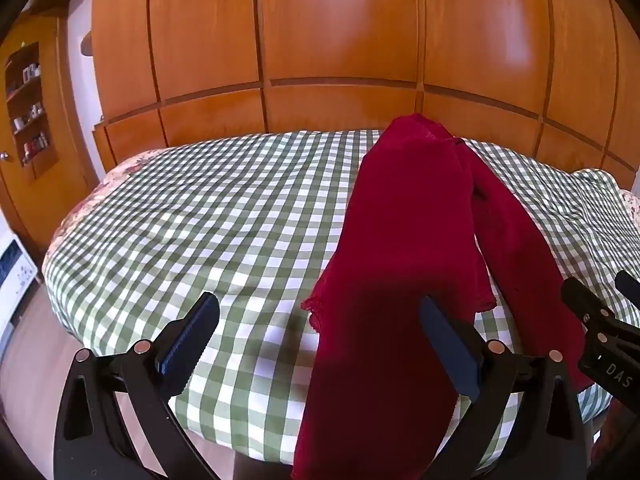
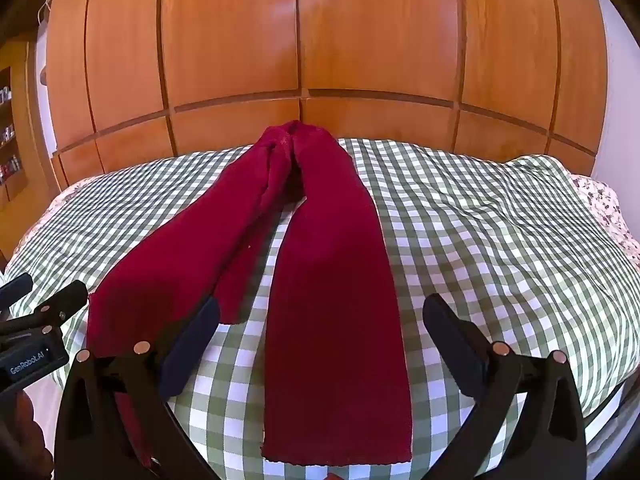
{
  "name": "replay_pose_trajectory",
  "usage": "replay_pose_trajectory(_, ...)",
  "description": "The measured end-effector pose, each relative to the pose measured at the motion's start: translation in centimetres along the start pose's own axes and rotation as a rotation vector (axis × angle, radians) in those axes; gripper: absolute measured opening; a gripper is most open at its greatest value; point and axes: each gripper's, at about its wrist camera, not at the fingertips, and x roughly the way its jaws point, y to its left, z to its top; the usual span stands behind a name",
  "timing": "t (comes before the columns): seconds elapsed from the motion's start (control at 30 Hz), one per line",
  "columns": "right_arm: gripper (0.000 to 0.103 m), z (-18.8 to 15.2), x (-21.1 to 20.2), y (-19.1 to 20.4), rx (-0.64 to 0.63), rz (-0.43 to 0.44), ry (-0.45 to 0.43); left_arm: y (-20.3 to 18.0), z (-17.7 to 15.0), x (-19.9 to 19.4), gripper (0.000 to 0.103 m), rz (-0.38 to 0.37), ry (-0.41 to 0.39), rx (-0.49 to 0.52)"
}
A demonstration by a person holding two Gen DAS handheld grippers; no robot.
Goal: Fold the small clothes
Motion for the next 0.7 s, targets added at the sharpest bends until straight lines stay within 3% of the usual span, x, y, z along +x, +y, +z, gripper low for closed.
replay_pose_trajectory(0.7, 0.101, -0.4, 0.4, 0.0, -0.002, 0.007, 0.008, 0.2, -0.5, 0.6, 0.099, -0.005, 0.012, -0.002)
